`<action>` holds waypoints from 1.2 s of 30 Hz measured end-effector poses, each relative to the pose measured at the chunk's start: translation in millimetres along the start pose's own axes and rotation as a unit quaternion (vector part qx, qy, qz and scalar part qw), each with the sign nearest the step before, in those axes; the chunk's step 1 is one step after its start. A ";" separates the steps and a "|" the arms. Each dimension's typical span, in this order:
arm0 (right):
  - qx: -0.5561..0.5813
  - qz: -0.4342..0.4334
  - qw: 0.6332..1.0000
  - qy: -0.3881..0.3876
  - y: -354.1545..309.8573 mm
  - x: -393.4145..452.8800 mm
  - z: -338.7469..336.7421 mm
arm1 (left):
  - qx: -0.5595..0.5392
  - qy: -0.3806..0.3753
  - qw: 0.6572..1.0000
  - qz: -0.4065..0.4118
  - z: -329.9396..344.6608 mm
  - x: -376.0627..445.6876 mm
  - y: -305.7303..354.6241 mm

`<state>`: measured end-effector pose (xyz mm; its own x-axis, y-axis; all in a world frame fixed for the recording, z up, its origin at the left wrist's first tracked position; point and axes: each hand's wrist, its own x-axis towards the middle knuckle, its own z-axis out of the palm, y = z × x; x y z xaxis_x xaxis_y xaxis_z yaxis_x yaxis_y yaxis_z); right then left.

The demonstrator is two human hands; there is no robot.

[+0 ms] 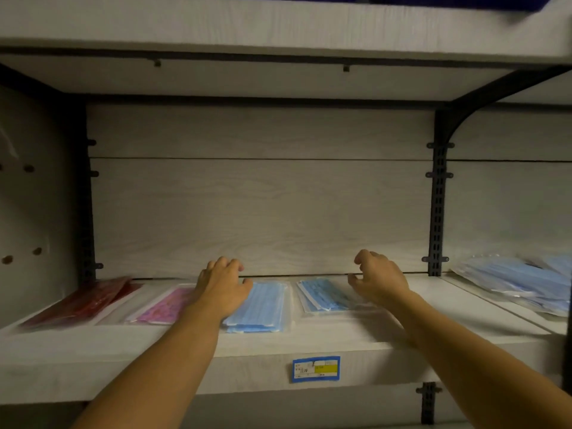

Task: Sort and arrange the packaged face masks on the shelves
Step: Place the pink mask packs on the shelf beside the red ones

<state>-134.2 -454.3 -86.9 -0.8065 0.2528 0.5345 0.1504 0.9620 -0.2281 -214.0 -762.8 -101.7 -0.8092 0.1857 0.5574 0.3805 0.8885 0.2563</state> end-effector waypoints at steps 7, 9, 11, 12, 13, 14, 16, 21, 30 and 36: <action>-0.049 0.024 0.998 -0.006 15.9 -39.4 -37.4 | -0.054 0.072 0.994 0.055 -14.1 -5.9 17.6; -0.075 0.016 0.997 -0.016 19.6 -48.8 -53.2 | -0.051 0.084 0.993 0.071 -24.0 -9.1 27.2; -0.116 0.003 0.992 -0.039 23.4 -58.7 -70.2 | -0.064 0.074 0.993 0.069 -34.3 -13.9 37.0; -0.136 -0.002 0.989 -0.051 25.7 -63.7 -78.8 | -0.074 0.062 0.994 0.060 -39.5 -17.2 42.4; -0.149 -0.004 0.987 -0.062 28.2 -68.4 -87.0 | -0.079 0.049 0.994 0.055 -44.5 -20.4 47.6; -0.156 -0.005 0.985 -0.069 30.8 -73.1 -95.0 | -0.076 0.034 0.995 0.057 -48.6 -23.7 52.7; -0.153 -0.003 0.985 -0.078 37.2 -82.4 -108.7 | -0.055 0.000 0.996 0.070 -56.2 -32.2 63.1; -0.135 -0.008 0.987 -0.089 57.8 -113.0 -131.9 | -0.020 -0.021 0.996 0.087 -66.5 -59.9 93.7; -0.101 -0.013 0.988 -0.114 109.1 -185.7 -163.0 | -0.011 -0.040 0.992 0.120 -69.5 -137.9 169.2; -0.096 -0.013 0.989 -0.113 147.6 -220.2 -192.1 | 0.011 -0.080 0.991 0.109 -69.2 -182.5 211.0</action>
<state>175.5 -348.0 -82.0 -0.9153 0.2192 0.3380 0.2164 0.9752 -0.0463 44.9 -638.2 -94.7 -0.7703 0.4367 0.4647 0.5456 0.8286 0.1258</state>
